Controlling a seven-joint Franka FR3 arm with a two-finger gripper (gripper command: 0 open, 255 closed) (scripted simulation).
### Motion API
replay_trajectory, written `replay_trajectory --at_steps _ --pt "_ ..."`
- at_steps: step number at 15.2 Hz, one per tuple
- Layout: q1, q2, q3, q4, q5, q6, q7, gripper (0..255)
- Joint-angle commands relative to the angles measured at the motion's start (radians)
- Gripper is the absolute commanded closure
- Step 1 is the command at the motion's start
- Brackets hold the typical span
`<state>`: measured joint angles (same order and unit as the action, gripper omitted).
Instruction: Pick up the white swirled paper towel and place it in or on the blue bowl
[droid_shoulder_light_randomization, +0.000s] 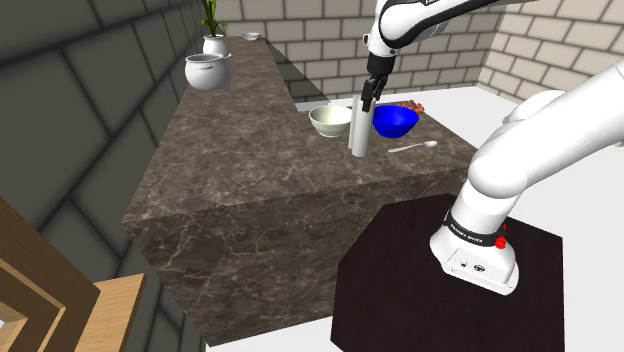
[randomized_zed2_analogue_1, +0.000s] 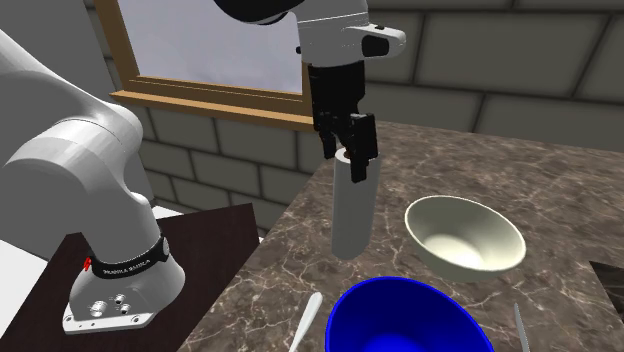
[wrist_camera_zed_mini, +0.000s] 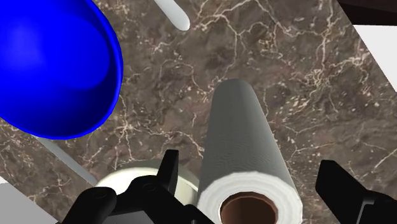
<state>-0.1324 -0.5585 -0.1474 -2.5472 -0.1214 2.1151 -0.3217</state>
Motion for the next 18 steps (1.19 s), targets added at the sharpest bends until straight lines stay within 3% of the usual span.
replay_trajectory --at_steps 1,2,3,12,18 --pt "0.0 0.0 0.0 0.0 0.0 0.0 0.0 0" --pt "0.0 0.0 0.0 0.0 0.0 0.0 0.0 0" --pt "0.0 0.0 0.0 0.0 0.0 0.0 0.0 255" --pt "0.0 0.0 0.0 0.0 0.0 0.0 0.0 255" --pt "0.002 -0.018 0.006 0.068 0.006 -0.086 -0.003 255"
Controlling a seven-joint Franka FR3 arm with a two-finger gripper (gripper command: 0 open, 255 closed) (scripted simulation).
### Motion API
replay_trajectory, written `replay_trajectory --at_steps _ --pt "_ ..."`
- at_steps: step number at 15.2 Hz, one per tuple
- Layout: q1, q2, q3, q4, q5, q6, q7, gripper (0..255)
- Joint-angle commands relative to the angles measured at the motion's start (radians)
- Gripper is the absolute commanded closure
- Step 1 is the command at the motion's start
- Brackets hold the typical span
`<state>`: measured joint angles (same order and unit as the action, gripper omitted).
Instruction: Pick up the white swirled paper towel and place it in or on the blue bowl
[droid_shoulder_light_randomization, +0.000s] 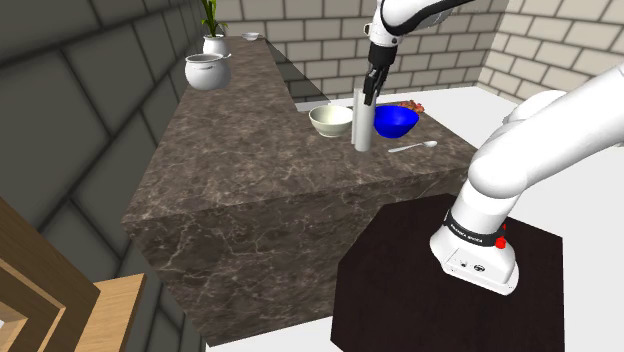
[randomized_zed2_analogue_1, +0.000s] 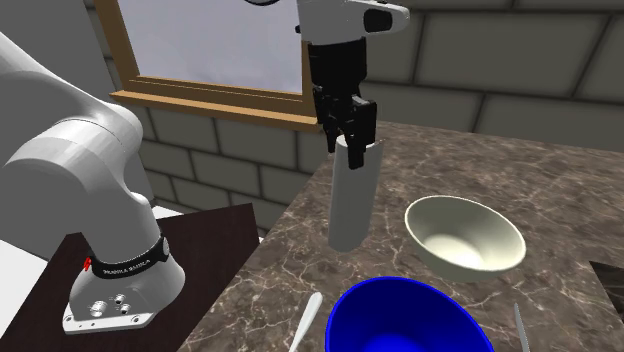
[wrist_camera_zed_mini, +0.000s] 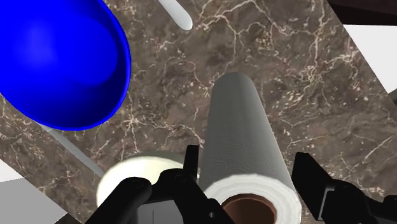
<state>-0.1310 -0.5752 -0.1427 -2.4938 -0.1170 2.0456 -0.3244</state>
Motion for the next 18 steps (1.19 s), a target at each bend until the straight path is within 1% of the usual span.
replay_trajectory --at_steps 1,18 --pt "0.001 -0.004 0.002 0.026 0.002 -0.031 -0.001 255" --pt "0.007 -0.003 0.016 0.255 0.016 -0.259 -0.01 255"
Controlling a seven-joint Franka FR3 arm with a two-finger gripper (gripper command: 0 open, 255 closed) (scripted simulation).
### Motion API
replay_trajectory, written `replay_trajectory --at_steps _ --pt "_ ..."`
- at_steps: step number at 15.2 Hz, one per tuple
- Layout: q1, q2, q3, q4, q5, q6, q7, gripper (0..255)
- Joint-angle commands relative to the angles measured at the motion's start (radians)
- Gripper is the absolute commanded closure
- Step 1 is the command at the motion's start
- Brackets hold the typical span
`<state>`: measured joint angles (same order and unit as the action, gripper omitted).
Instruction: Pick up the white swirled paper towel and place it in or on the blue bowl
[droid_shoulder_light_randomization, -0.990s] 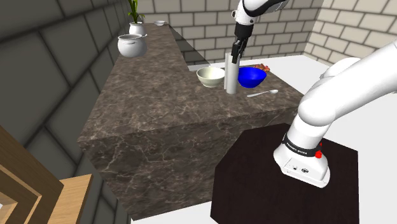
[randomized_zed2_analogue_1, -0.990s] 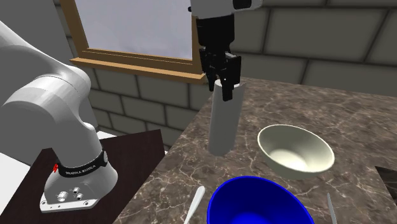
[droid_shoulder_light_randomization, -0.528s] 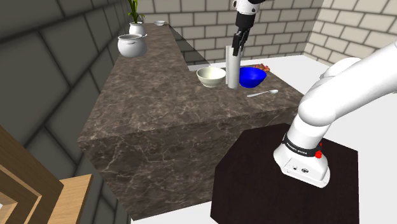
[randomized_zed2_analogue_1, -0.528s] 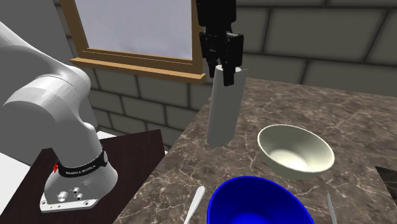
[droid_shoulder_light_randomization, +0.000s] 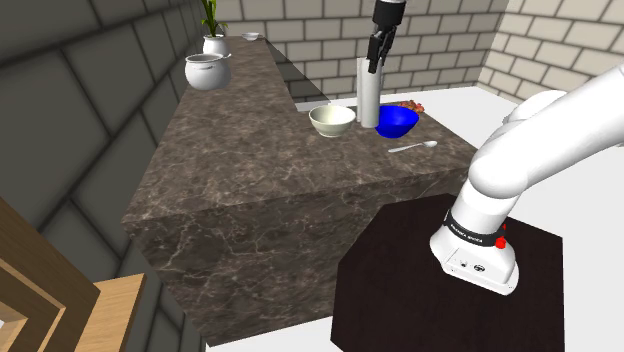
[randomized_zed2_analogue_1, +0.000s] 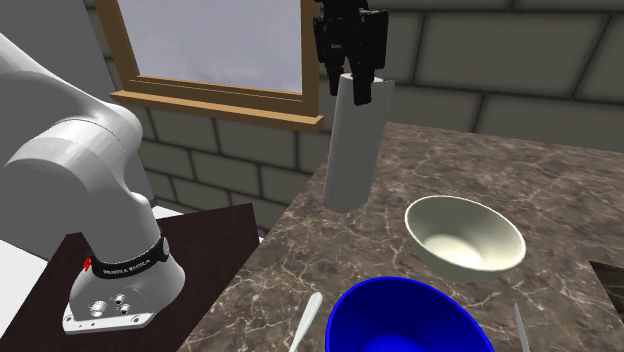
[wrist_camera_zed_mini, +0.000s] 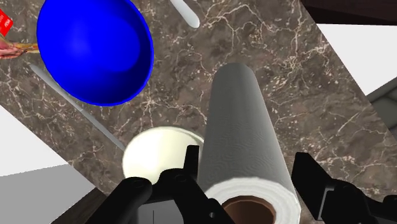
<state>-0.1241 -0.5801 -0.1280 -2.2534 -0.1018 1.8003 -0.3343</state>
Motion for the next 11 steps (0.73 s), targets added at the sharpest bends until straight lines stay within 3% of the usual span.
replay_trajectory --at_steps 1,6,11 --pt "0.001 0.004 0.002 0.03 0.002 -0.027 -0.001 255" --pt "0.002 0.014 0.004 0.094 0.005 -0.08 -0.004 255" --pt "-0.025 0.074 -0.088 0.208 -0.018 -0.125 -0.122 255"
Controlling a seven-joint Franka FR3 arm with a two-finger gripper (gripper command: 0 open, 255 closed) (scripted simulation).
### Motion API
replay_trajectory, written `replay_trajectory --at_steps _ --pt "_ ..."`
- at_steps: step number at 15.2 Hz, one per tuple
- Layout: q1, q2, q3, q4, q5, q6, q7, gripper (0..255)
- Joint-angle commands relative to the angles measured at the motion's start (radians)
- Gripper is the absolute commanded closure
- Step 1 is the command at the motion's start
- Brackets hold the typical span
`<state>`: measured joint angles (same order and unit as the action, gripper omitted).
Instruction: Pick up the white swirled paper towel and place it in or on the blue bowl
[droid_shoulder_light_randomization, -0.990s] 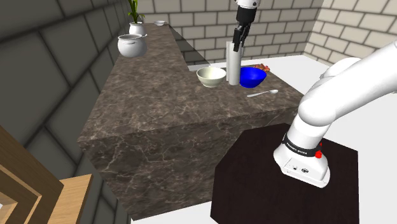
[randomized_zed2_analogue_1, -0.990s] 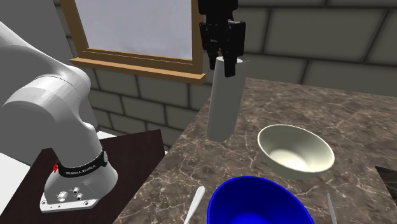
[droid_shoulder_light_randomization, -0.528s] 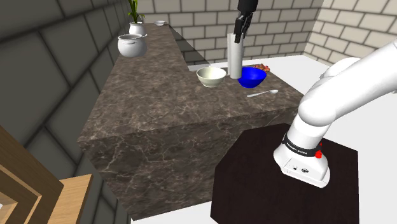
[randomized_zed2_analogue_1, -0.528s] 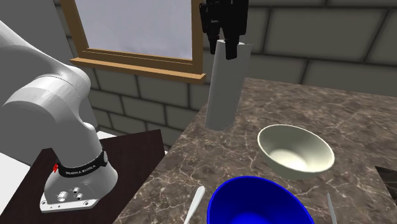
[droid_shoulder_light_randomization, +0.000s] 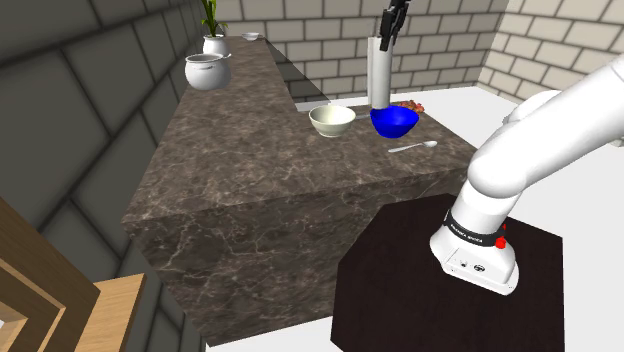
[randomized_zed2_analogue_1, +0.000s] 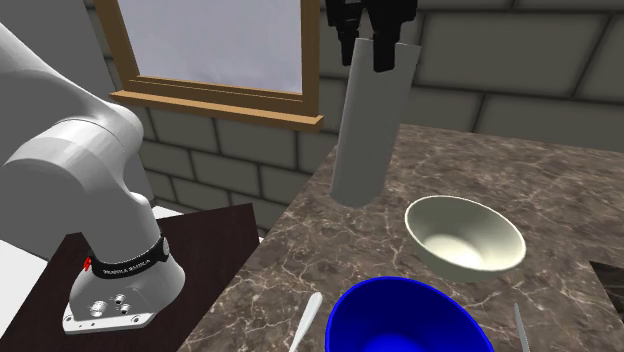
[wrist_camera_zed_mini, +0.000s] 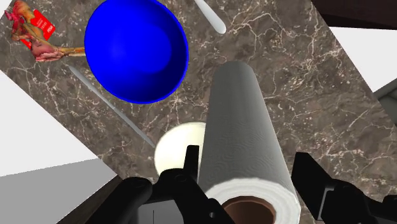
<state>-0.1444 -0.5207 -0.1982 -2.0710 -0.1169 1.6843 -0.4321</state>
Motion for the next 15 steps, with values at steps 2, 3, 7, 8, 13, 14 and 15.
replay_trajectory --at_steps 2,3,7,8,13,14,15 --pt "-0.014 0.046 -0.055 0.079 -0.008 -0.027 -0.072 255" --pt "-0.018 0.063 -0.074 0.107 -0.009 -0.037 -0.097 255" --pt "-0.031 0.143 -0.151 0.234 -0.004 -0.076 -0.197 255" --pt "-0.035 0.167 -0.171 0.269 0.0 -0.086 -0.223 255" --pt "-0.056 0.307 -0.278 0.469 0.045 -0.148 -0.364 255" --pt "-0.064 0.346 -0.304 0.522 0.063 -0.165 -0.399 255" --pt "-0.065 0.339 -0.302 0.5 0.06 -0.15 -0.397 255"
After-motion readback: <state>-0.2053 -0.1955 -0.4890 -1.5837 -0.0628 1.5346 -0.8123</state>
